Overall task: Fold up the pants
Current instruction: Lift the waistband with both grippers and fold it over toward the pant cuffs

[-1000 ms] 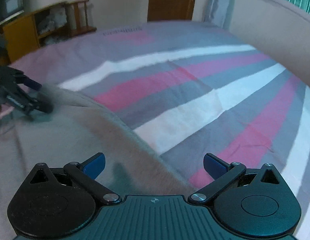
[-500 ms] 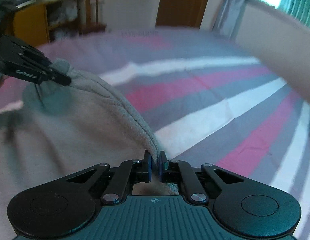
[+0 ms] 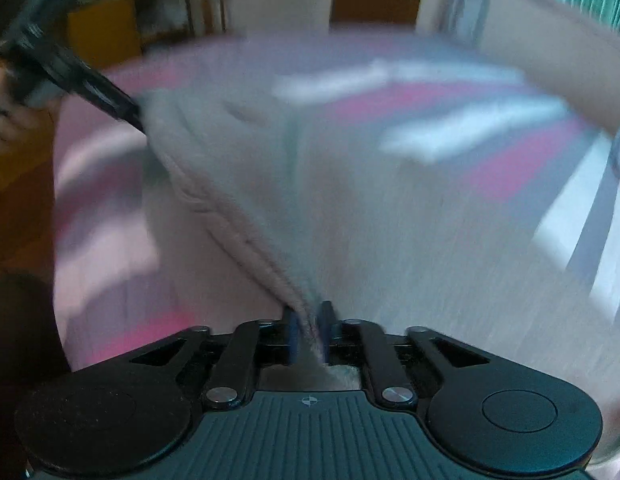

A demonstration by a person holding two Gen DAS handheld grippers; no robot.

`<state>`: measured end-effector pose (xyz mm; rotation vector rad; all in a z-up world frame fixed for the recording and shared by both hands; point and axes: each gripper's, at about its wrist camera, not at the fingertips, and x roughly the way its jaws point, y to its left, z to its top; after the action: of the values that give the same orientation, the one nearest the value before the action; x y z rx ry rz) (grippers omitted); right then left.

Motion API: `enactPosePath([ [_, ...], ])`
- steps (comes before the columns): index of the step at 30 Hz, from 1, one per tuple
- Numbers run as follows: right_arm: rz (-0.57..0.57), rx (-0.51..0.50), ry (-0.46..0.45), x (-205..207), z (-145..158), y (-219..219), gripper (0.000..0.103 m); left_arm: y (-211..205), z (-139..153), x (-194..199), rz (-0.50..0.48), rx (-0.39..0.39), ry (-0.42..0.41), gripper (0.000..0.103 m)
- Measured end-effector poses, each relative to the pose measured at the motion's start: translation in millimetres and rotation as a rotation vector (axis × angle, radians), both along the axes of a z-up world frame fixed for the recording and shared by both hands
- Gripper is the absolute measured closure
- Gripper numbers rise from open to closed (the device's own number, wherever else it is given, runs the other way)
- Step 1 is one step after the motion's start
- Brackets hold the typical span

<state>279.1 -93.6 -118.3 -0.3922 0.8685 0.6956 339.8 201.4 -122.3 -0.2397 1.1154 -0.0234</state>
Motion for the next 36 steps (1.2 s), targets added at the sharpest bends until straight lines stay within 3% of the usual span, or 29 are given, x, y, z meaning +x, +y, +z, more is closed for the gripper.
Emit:
enactPosePath([
  [2, -0.035, 0.018, -0.016, -4, 9, -2, 0.060, 7, 6, -5, 0.070, -0.086, 0.003, 0.071],
  [4, -0.076, 0.106, 0.021, -6, 24, -14, 0.054, 12, 8, -5, 0.133, -0.170, 0.012, 0.052],
  [6, -0.157, 0.169, 0.083, -2, 32, -30, 0.050, 14, 6, -2, 0.183, -0.234, 0.018, 0.041],
  [9, -0.305, 0.246, 0.241, 10, 26, -51, 0.050, 10, 1, 8, 0.210, -0.242, 0.010, 0.041],
  [11, -0.410, 0.302, 0.350, 12, 21, -68, 0.050, 7, -5, 19, 0.227, -0.236, 0.009, 0.045],
  [13, -0.509, 0.385, 0.445, 19, 16, -83, 0.051, 5, -8, 19, 0.241, -0.273, 0.020, 0.063],
  [14, -0.561, 0.417, 0.475, 16, 14, -91, 0.051, 3, -9, 21, 0.245, -0.276, 0.020, 0.067],
  [16, -0.630, 0.449, 0.505, 22, 13, -99, 0.051, 0, -8, 20, 0.246, -0.257, 0.001, 0.082],
  [22, -0.789, 0.533, 0.522, 42, 4, -103, 0.055, -8, 9, 14, 0.215, -0.223, -0.107, 0.092],
  [24, -0.841, 0.538, 0.542, 48, -2, -99, 0.072, -8, 15, 16, 0.208, -0.224, -0.128, 0.092],
  [25, -0.878, 0.558, 0.558, 49, -7, -100, 0.088, -7, 17, 18, 0.198, -0.223, -0.133, 0.093],
  [27, -0.951, 0.629, 0.565, 46, -12, -105, 0.098, -5, 20, 23, 0.182, -0.212, -0.138, 0.093],
  [29, -0.938, 0.649, 0.489, 39, -1, -101, 0.099, 3, 27, 29, 0.178, -0.183, -0.159, 0.093],
  [32, -0.830, 0.684, 0.372, 30, 36, -82, 0.099, 22, 35, 36, 0.191, -0.168, -0.190, 0.093],
  [34, -0.799, 0.720, 0.364, 25, 50, -74, 0.099, 29, 28, 38, 0.185, -0.162, -0.160, 0.093],
  [36, -0.755, 0.678, 0.329, 20, 52, -61, 0.099, 26, 9, 35, 0.156, -0.116, -0.097, 0.090],
])
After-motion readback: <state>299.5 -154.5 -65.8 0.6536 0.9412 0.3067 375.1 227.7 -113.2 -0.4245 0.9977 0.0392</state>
